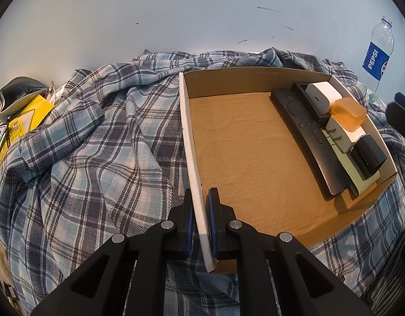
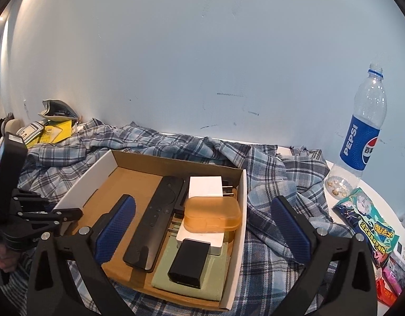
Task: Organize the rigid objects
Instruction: 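Withdraw the right gripper and reach toward the metal clip, then grasp the metal clip with the right gripper and lift it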
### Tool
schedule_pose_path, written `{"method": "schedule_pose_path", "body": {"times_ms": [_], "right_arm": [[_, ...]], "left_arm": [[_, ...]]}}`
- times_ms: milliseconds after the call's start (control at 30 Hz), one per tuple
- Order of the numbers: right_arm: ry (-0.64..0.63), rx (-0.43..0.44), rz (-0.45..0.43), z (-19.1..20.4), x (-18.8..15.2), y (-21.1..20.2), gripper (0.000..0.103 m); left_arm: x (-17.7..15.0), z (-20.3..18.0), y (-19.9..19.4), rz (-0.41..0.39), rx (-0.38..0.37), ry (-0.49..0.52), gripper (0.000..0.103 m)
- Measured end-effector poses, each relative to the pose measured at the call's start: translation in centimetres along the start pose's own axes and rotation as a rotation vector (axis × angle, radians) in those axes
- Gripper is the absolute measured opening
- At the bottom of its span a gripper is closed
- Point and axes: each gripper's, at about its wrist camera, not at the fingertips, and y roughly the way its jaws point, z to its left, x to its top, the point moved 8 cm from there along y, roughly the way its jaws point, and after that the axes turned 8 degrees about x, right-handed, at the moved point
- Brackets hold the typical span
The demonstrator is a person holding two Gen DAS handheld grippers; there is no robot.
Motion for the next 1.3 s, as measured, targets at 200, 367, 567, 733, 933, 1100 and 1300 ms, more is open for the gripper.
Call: {"method": "schedule_pose_path", "body": {"times_ms": [200, 367, 567, 733, 933, 1100, 1300], "right_arm": [[0.024, 0.056, 0.017, 1.8, -0.6, -2.0, 0.102], [0.053, 0.146, 0.040, 4.8, -2.0, -4.5, 0.102], [0.072, 0.302, 0.139, 9.8, -5.3, -5.3, 0.102], [0.142, 0.396, 0.265, 11.7, -8.6, -3.6, 0.094], [0.116, 0.368, 0.323, 12.2, -9.9, -2.3, 0.080], [0.105, 0.335, 0.355, 11.9, -10.6, -1.9, 0.066], [0.015, 0.290, 0.390, 12.4, -10.9, -2.7, 0.054]], "left_arm": [[0.0, 0.0, 0.0, 0.000, 0.000, 0.000, 0.010], [0.0, 0.0, 0.0, 0.000, 0.000, 0.000, 0.010], [0.0, 0.0, 0.0, 0.000, 0.000, 0.000, 0.010], [0.0, 0.0, 0.0, 0.000, 0.000, 0.000, 0.010], [0.0, 0.0, 0.0, 0.000, 0.000, 0.000, 0.010], [0.0, 0.0, 0.0, 0.000, 0.000, 0.000, 0.010], [0.0, 0.0, 0.0, 0.000, 0.000, 0.000, 0.010]]}}
